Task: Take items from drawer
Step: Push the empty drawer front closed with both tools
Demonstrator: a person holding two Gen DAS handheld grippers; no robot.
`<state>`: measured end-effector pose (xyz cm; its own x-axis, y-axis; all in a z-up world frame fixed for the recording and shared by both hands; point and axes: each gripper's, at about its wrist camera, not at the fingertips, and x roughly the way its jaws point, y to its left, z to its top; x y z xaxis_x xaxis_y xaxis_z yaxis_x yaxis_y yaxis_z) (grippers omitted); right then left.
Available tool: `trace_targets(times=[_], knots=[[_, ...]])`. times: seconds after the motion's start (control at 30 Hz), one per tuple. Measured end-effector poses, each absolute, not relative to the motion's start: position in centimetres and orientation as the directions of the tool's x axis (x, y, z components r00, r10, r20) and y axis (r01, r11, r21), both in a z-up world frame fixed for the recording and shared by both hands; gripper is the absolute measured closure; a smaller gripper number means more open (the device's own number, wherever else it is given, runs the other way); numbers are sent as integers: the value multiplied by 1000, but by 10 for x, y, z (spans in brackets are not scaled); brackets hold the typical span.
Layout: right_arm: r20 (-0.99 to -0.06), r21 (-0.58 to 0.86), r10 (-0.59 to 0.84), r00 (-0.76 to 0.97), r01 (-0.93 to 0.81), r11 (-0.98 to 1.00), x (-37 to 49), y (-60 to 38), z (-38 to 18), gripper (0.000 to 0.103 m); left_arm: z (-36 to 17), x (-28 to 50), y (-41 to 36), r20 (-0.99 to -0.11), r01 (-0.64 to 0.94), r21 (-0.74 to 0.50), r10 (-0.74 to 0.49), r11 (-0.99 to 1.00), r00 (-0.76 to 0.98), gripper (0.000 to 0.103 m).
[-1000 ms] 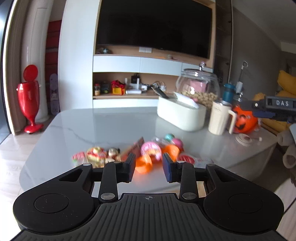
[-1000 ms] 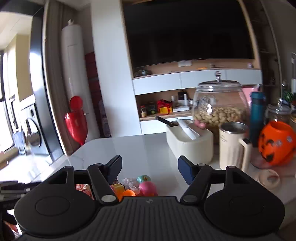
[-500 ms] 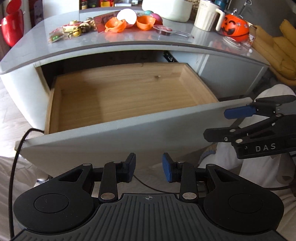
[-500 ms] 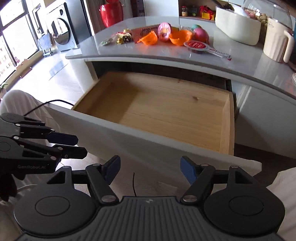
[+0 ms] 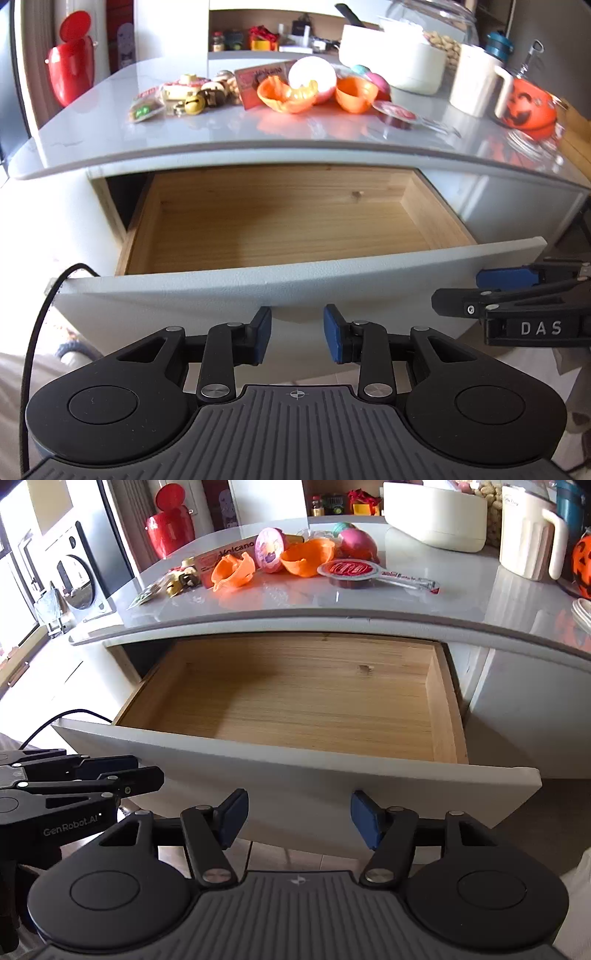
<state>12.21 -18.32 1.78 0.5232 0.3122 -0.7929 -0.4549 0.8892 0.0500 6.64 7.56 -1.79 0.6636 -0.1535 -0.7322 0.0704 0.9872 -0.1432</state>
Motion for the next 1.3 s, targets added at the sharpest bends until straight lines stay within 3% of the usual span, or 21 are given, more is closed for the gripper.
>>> trace_targets(times=[0.47, 0.57, 0.77, 0.83, 0.9, 0.97, 1.1, 1.3], knots=[[-705, -56, 229, 672, -374, 926, 209, -149, 2, 48, -28, 151, 80, -664, -39, -180, -92, 983, 742, 68], [-705, -29, 226, 673, -345, 938, 216, -147, 3, 46, -27, 154, 79, -669, -44, -214, -114, 976, 734, 54], [-703, -21, 241, 669, -359, 933, 218, -147, 1, 44, -33, 149, 68, -643, -6, -172, -107, 985, 758, 40], [-707, -24, 226, 671, -342, 939, 216, -152, 4, 44, -34, 150, 64, -638, 2, -179, -118, 984, 761, 29], [-711, 19, 236, 662, -318, 948, 213, -163, 10, 44, -36, 151, 55, -633, 14, -166, -117, 986, 765, 11], [-710, 56, 239, 662, -285, 957, 209, -176, 17, 44, -40, 153, 44, -627, 10, -143, -99, 990, 773, 3], [-694, 56, 211, 688, -240, 969, 197, -197, 29, 44, -43, 156, 34, -623, -29, -118, -51, 993, 781, 0], [-697, 76, 181, 693, -180, 981, 182, -226, 34, 44, -25, 142, 50, -627, 6, -158, -105, 987, 772, 0]])
